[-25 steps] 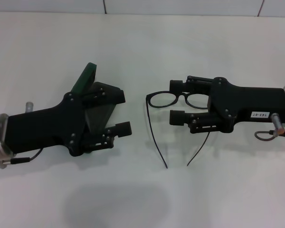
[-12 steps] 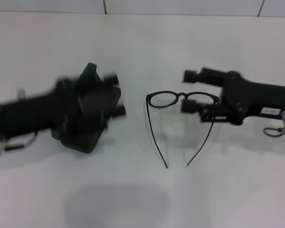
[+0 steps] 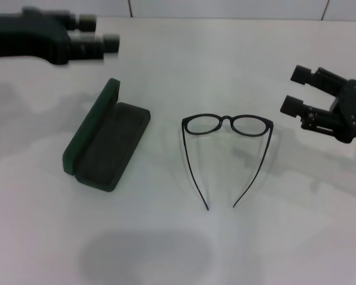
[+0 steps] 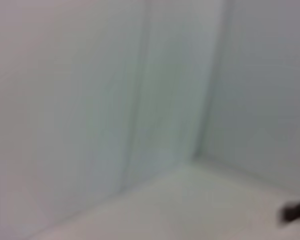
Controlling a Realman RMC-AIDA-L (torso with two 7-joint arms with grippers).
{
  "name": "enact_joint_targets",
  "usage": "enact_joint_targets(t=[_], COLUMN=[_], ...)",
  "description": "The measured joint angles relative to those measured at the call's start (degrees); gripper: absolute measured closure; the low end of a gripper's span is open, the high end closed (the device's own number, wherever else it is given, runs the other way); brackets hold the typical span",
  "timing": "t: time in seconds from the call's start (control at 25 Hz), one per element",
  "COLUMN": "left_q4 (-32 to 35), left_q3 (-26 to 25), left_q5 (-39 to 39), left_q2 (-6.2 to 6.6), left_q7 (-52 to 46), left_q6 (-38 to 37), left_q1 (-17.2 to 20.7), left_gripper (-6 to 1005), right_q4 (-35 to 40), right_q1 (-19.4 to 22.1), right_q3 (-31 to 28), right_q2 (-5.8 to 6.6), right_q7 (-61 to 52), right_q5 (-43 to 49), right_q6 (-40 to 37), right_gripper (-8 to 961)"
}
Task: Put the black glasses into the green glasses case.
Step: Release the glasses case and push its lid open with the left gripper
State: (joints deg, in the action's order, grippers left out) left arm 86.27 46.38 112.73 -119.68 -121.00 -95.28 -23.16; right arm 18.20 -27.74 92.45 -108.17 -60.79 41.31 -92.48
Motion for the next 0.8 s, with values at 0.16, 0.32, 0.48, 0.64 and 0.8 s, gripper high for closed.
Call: enact_joint_targets(t=[0.16, 0.32, 0.48, 0.64, 0.8], left_q4=[9.1, 8.7, 5.6, 2.2, -1.0], left_q3=[14.3, 22.8, 25.0, 25.1, 25.3], left_q5=[22.8, 33.9, 36.3, 37.2, 38.8], left_q2=[0.16, 0.00, -0.01, 0.01, 0.02], left_q7=[-17.7, -25.2, -27.3, -27.5, -27.5], left_q6=[3.7, 5.4, 7.9, 9.8, 10.3], left_q1=[-1.9, -3.9, -4.8, -5.2, -5.8], left_gripper=[318, 333, 384, 436, 451], right_q4=[-0.3, -0.4, -0.4, -0.4, -0.5], right_q1=[0.9, 1.0, 1.2, 1.5, 1.6], right_q3=[-0.4, -0.5, -0.6, -0.7, -0.7], right_q2=[-0.42, -0.49, -0.57, -0.57, -0.78], right_q7=[1.1, 1.8, 2.0, 3.0, 3.2], right_q5=[0.0, 0.0, 0.0, -0.2, -0.2], right_q6=[0.3, 0.5, 0.5, 0.7, 1.1], right_gripper=[113, 113, 113, 112, 112])
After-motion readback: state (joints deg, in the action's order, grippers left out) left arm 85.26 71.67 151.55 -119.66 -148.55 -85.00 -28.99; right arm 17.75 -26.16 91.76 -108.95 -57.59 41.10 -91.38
